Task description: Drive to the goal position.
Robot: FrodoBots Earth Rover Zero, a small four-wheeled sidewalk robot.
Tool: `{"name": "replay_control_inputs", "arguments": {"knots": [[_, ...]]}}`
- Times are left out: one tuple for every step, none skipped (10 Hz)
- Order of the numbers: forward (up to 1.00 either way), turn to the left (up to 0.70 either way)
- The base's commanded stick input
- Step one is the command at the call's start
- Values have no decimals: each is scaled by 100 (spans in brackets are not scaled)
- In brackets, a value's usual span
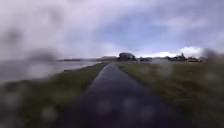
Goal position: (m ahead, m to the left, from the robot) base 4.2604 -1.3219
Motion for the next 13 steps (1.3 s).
{"name": "replay_control_inputs", "arguments": {"knots": [[70, 0], [70, 0], [70, 0], [70, 0], [70, 0], [70, 0], [70, 0], [70, 0], [70, 0], [70, 0], [70, 0], [70, 0], [70, 0]]}}
